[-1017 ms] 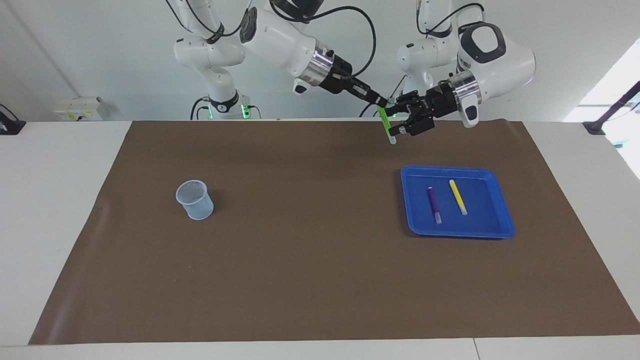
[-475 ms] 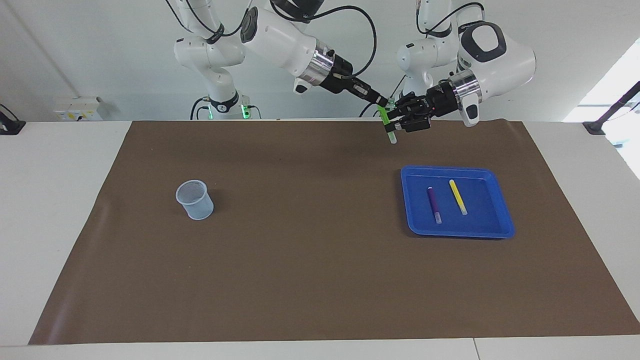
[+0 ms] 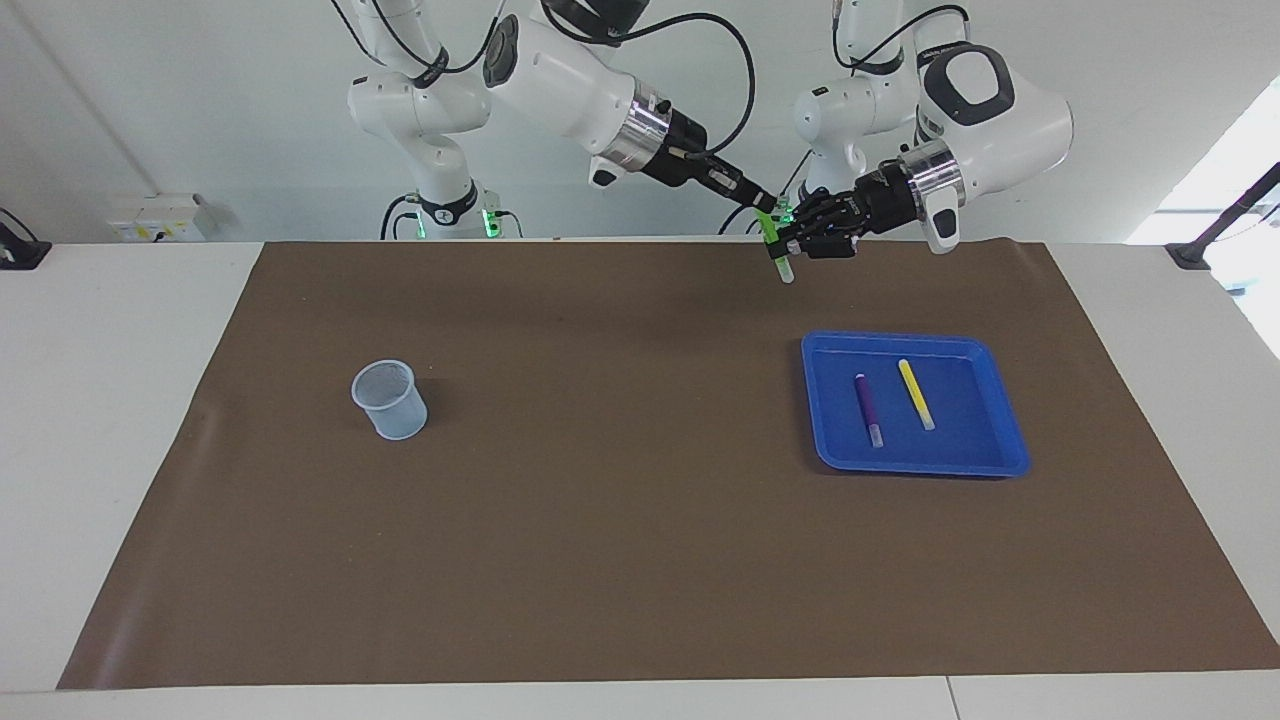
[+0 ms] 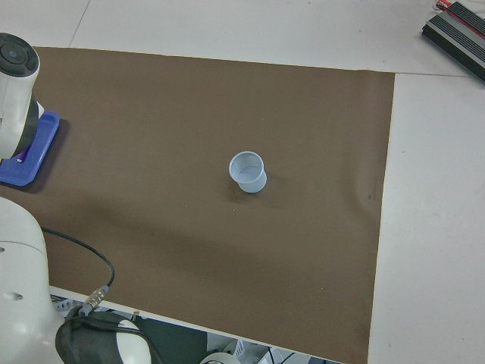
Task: Right arm passes pens to left for tray arrangement
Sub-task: 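Close the left gripper on the green pen while the right gripper opens and withdraws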
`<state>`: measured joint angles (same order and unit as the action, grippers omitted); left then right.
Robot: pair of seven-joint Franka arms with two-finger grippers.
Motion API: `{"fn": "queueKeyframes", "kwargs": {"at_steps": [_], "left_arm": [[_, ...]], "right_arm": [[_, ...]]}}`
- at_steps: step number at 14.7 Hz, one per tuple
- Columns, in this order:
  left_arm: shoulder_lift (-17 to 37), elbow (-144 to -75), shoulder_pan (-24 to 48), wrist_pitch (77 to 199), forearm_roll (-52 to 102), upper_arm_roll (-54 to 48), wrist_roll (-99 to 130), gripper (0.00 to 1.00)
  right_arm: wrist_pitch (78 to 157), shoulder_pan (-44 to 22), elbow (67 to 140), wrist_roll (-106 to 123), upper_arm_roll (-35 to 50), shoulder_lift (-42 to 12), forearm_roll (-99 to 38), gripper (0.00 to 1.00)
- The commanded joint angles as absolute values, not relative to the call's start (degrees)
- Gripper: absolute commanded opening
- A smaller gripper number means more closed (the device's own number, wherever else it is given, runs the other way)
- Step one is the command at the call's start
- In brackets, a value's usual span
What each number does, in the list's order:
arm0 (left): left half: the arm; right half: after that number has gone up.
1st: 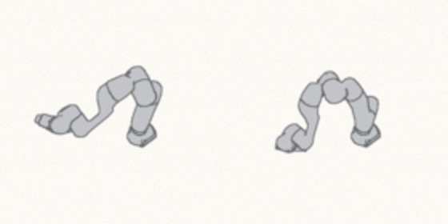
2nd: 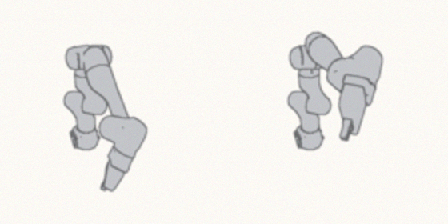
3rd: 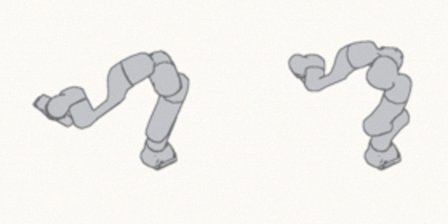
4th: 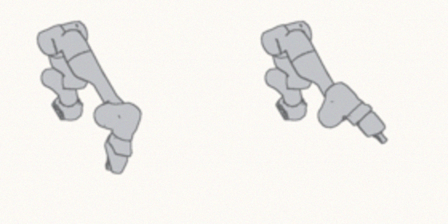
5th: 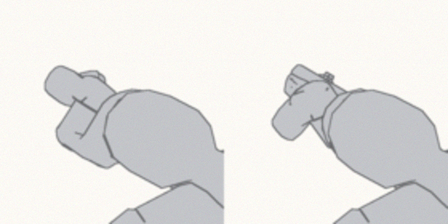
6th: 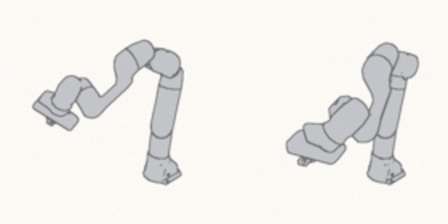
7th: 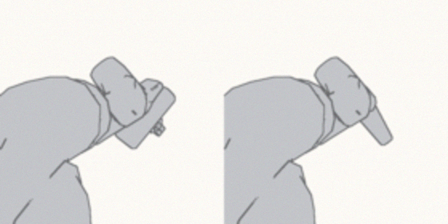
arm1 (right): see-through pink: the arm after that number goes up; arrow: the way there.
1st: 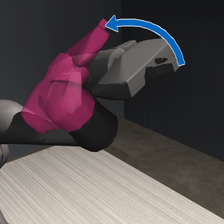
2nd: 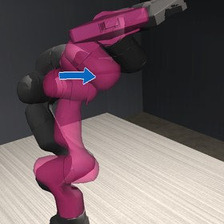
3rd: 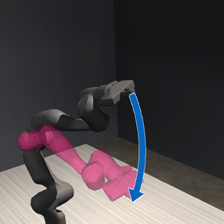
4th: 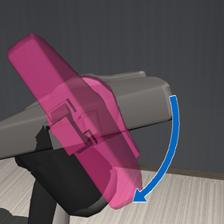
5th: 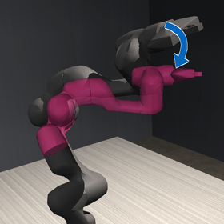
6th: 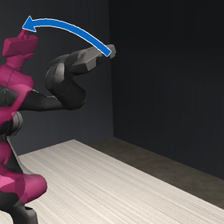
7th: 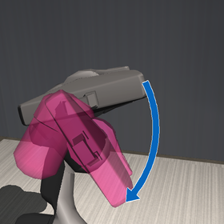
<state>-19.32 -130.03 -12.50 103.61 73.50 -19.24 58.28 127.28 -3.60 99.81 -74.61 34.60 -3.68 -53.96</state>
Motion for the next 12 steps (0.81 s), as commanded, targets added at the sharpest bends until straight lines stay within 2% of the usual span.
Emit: {"fn": "queueKeyframes", "kwargs": {"at_steps": [1, 6, 9, 12], "left_arm": [[-21.9, -132.2, -14.0, 102.0, 74.7, -19.2, 57.1, 0.00], [-21.4, -131.8, -15.5, 102.5, 73.6, -19.2, 56.9, 0.00], [-20.7, -131.4, -15.6, 102.6, 65.4, -19.2, 49.5, 0.00], [-18.9, -131.0, -19.1, 102.1, 56.9, -19.2, 37.9, 0.00]], "right_arm": [[127.1, -3.1, 99.1, -74.6, 34.8, -3.9, -50.0, 1.00], [119.6, -3.1, 99.8, -70.7, 28.1, 0.3, -35.8, 1.00], [113.5, -3.2, 102.0, -60.8, 22.6, 2.2, -28.3, 1.00], [110.0, -3.3, 105.8, -47.9, 17.5, 4.6, -23.1, 1.00]]}}
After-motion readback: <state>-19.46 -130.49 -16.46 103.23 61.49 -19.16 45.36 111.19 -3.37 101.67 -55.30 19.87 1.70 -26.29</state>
